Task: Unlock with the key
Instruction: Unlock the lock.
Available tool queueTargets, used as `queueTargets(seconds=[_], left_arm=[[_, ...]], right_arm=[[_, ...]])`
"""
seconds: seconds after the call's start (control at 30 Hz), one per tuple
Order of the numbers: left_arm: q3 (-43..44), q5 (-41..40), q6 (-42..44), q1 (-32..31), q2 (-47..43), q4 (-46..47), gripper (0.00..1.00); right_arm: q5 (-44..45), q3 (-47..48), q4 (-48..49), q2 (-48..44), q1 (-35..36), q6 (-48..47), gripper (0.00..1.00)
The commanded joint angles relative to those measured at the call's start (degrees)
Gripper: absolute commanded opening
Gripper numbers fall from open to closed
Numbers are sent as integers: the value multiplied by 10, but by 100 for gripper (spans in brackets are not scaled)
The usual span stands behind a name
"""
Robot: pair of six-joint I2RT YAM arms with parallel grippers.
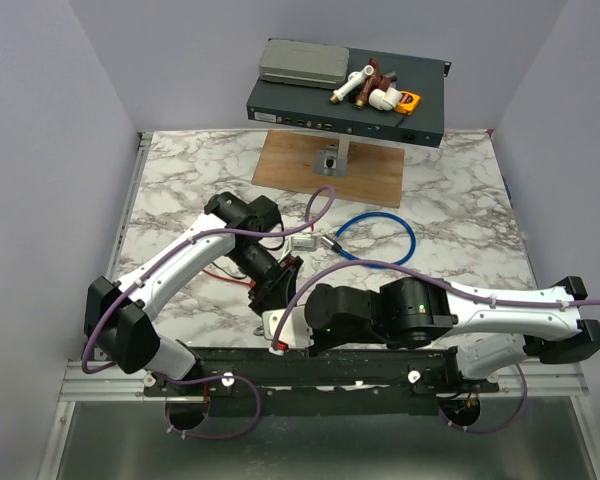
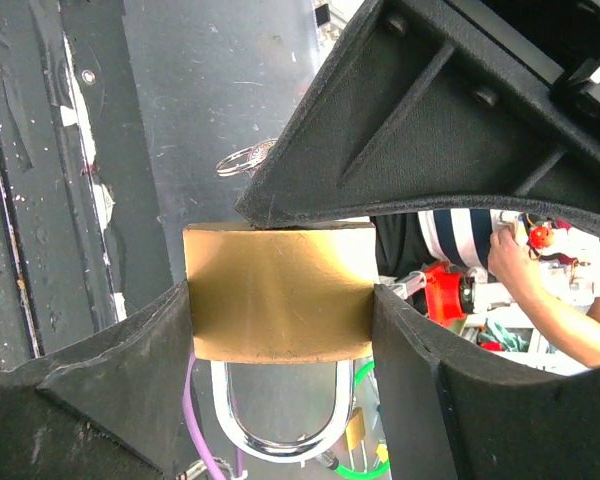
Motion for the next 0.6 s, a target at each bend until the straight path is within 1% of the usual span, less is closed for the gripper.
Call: queueTargets(seconds=[0.0,0.2,0.23,0.3,0.33,0.37,0.47,0.57], left_arm=[[23,101,29,0,-20,-6,0],[22,104,31,9,-26,-7,0],[24,104,38,12,-26,-11,0],[26,106,46,14,-25,-19,0],[28,107,48,14,-24,-21,0],[29,107,48,16,-24,-22,0],[31,110,47,17,-27,-21,0],[32,113,47,20,-32,-21,0]], right_arm=[[13,9,94,6,9,-9,0],[11,13,82,2,12,-18,1],[9,16,81,-2,13,-22,5],[2,13,90,-16,13,-31,20],[0,12,98,-22,13,-36,29],[2,10,106,-29,13,-38,35],[7,19,106,-34,13,-48,43],[6,28,98,-36,13,-54,46]])
